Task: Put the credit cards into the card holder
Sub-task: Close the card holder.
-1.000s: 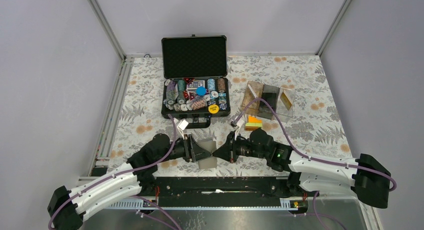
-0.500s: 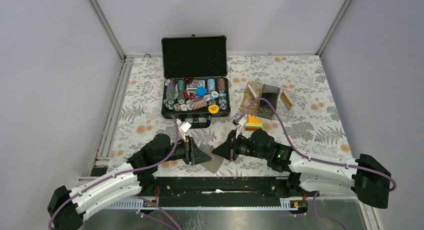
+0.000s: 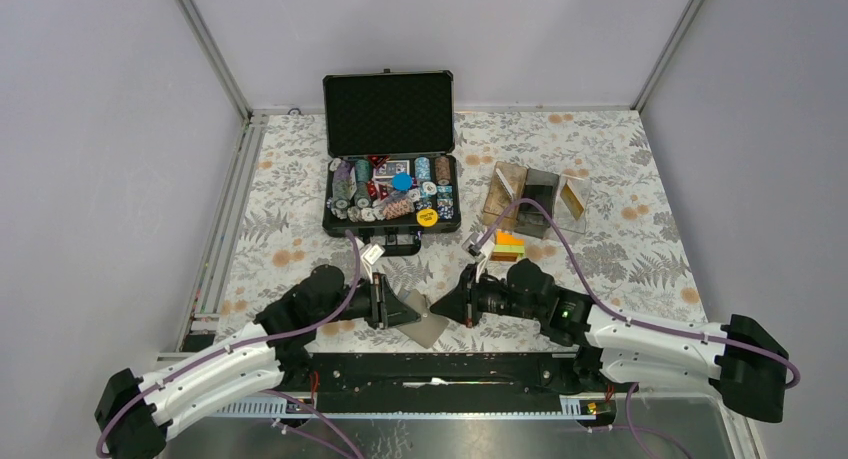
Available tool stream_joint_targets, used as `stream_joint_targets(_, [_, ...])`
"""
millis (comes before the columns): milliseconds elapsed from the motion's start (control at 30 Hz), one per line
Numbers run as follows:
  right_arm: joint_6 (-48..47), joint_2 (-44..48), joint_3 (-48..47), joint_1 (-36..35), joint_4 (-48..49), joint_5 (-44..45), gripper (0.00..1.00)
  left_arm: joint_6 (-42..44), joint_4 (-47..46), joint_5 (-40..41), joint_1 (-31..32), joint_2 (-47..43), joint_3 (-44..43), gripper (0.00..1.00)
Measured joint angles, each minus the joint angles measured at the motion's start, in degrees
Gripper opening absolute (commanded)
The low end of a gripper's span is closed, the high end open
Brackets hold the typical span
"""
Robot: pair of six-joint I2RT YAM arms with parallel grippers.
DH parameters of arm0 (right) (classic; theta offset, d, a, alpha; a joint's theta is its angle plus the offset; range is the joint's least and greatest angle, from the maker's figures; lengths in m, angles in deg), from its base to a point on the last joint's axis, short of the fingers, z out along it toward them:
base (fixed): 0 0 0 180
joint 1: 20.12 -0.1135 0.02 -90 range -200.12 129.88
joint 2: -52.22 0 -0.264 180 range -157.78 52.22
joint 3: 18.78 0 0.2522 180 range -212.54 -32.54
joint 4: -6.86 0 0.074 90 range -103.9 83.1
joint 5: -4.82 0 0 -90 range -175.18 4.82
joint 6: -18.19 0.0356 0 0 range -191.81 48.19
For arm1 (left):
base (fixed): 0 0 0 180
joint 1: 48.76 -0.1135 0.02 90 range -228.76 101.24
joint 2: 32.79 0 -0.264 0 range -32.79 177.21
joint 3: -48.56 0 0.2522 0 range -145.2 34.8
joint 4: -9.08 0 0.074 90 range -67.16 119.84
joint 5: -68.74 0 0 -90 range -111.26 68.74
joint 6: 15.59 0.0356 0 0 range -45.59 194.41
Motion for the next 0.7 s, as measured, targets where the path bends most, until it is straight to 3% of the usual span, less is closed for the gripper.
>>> stream_joint_targets(233, [-5.0,0.8,-0.7,0.0,-6.1,-4.3,0.00,0.1,3.8,0.8,-0.1,0.0,-1.3,0.00])
stream_joint_targets(700, [-7.4,-7.3,-4.1,0.0,-6.2,-6.9,0.00,0.1,4.6,0.7,-0.3,1.8,-1.3,0.00])
